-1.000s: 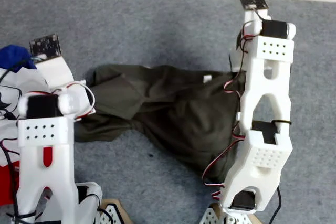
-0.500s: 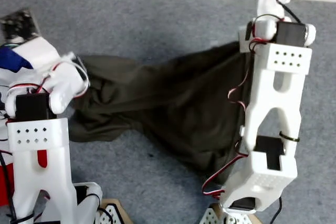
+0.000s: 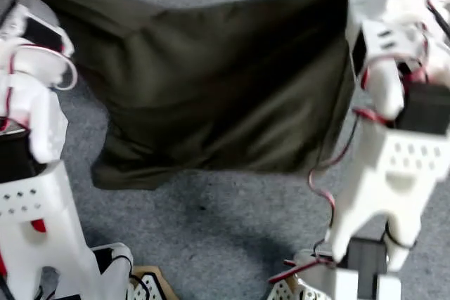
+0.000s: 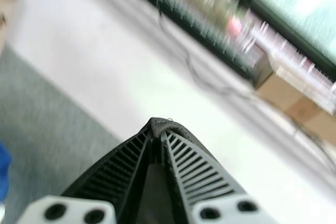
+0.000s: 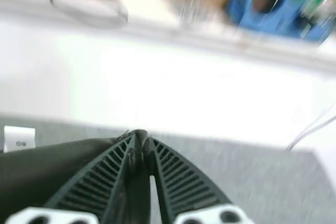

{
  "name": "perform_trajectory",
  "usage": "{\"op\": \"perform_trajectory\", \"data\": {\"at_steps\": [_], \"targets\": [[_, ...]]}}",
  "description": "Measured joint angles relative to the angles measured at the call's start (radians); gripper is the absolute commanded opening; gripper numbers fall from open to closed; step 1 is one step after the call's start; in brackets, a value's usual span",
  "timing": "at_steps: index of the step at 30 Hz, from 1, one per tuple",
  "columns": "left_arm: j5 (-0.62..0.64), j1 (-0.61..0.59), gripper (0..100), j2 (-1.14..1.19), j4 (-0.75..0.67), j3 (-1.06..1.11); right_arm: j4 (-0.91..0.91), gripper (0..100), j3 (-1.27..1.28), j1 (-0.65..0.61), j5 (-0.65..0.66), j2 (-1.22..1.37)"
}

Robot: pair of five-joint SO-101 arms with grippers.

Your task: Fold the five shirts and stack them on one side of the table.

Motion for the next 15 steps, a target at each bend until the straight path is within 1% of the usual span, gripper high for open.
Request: {"op": "perform_trajectory", "data": {"at_steps": [11,15], "targets": [[0.0,-0.126,1,-0.014,-0.003,-0.272,-0.006,0.7,-0.002,0.0,0.0,-0.258],[0.0,-0.147,1,-0.068,-0.003,-0.336,-0.006,0.7,-0.012,0.0,0.0,-0.319]]}}
